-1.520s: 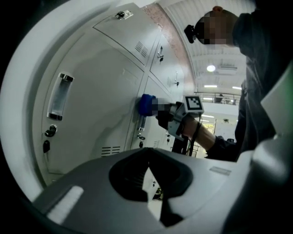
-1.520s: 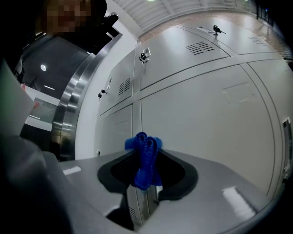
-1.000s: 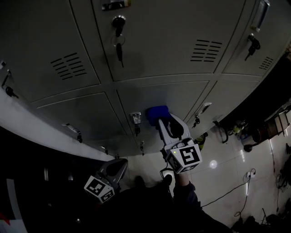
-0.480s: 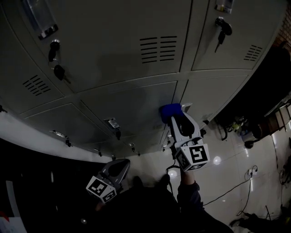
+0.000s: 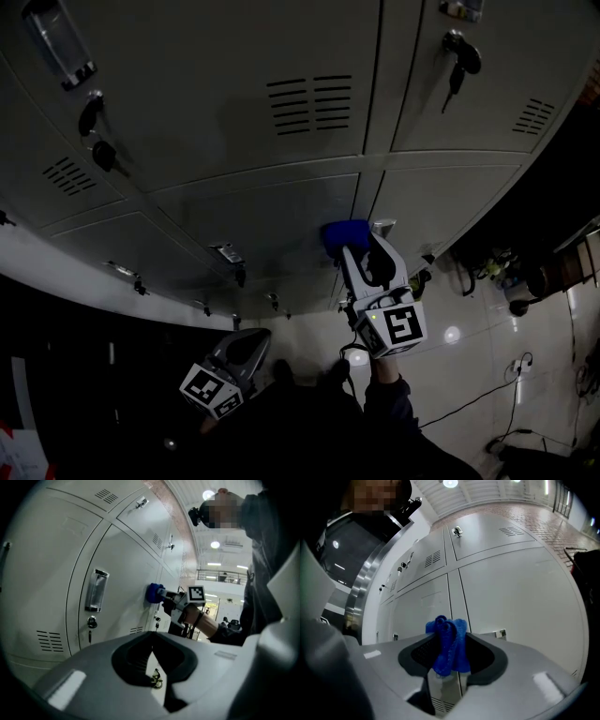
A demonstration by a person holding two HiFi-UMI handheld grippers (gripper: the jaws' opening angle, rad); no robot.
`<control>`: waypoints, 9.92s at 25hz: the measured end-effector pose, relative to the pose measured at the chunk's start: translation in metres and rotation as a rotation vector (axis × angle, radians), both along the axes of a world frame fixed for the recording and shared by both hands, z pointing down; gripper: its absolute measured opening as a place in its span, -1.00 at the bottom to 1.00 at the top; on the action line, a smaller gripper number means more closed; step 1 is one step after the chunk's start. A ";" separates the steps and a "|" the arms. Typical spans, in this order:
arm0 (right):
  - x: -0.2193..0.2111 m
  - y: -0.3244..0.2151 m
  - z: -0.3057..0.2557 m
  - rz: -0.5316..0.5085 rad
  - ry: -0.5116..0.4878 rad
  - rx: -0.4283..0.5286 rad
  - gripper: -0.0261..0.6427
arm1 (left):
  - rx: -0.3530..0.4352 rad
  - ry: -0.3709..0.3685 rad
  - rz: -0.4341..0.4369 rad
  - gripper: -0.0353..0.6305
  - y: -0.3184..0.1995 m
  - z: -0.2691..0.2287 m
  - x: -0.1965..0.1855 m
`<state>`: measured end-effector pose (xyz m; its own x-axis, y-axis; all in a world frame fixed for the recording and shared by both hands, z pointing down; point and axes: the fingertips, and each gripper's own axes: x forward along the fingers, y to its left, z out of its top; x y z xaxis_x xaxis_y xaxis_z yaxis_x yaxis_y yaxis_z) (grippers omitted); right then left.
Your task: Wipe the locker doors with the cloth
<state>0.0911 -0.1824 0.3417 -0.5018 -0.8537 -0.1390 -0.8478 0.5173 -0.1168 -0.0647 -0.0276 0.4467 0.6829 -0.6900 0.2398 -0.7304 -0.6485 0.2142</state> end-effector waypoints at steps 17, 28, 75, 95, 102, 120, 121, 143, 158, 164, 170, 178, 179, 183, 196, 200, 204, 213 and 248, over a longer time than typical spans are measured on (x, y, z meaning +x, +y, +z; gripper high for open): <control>-0.061 0.032 -0.016 -0.032 -0.058 0.004 -0.54 | 0.030 0.026 0.083 -0.89 0.012 -0.006 -0.039; -0.204 0.066 0.007 -0.202 -0.033 -0.012 -0.54 | 0.034 0.008 0.061 -0.89 0.033 -0.001 -0.118; -0.007 0.005 0.057 -0.075 -0.044 -0.117 -0.53 | -0.030 -0.021 0.073 -0.89 0.009 0.005 0.054; -0.159 0.045 0.081 -0.211 -0.038 -0.157 -0.53 | -0.061 -0.036 0.060 -0.89 0.035 0.018 -0.055; -0.206 0.046 0.080 -0.204 -0.029 -0.137 -0.53 | -0.053 -0.046 0.044 -0.89 0.039 0.018 -0.104; -0.150 0.027 0.098 -0.106 -0.023 -0.141 -0.53 | -0.067 -0.062 0.081 -0.89 0.032 0.020 -0.080; -0.141 0.025 0.099 -0.100 -0.022 -0.140 -0.53 | -0.069 -0.064 0.082 -0.89 0.032 0.020 -0.074; -0.008 0.008 0.108 0.018 -0.058 -0.151 -0.53 | -0.089 -0.070 0.104 -0.89 0.025 0.019 0.032; -0.117 0.045 0.137 -0.099 -0.031 -0.189 -0.53 | -0.120 -0.084 0.129 -0.89 0.051 0.031 -0.036; -0.174 0.053 0.154 -0.144 -0.027 -0.209 -0.53 | -0.125 -0.103 0.130 -0.89 0.057 0.037 -0.078; -0.217 0.049 0.158 -0.177 -0.054 -0.197 -0.53 | -0.132 -0.126 0.111 -0.89 0.061 0.040 -0.112; -0.228 0.039 0.158 -0.182 -0.056 -0.157 -0.53 | -0.146 -0.150 0.113 -0.89 0.059 0.042 -0.119; -0.226 0.038 0.159 -0.179 -0.051 -0.155 -0.53 | -0.146 -0.151 0.117 -0.89 0.058 0.042 -0.116; -0.206 0.035 0.160 -0.157 -0.053 -0.165 -0.53 | -0.146 -0.150 0.137 -0.89 0.052 0.040 -0.099; -0.071 0.015 0.158 -0.029 -0.054 -0.177 -0.53 | -0.150 -0.140 0.219 -0.89 0.033 0.033 0.006; -0.034 0.009 0.156 -0.006 -0.059 -0.174 -0.53 | -0.153 -0.140 0.228 -0.89 0.029 0.032 0.037; -0.011 0.006 0.156 -0.001 -0.063 -0.177 -0.53 | -0.155 -0.138 0.228 -0.89 0.026 0.032 0.061; -0.002 0.008 0.157 -0.025 -0.071 -0.177 -0.53 | -0.163 -0.133 0.214 -0.89 0.028 0.033 0.079; -0.230 0.040 0.208 -0.148 -0.031 -0.206 -0.53 | -0.187 -0.174 0.218 -0.89 0.056 0.058 -0.104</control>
<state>-0.1387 -0.1427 0.5493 -0.6213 -0.7835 0.0130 -0.7592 0.5978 -0.2573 -0.1692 0.0284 0.5049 0.7474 -0.4646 0.4749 -0.6146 -0.7550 0.2286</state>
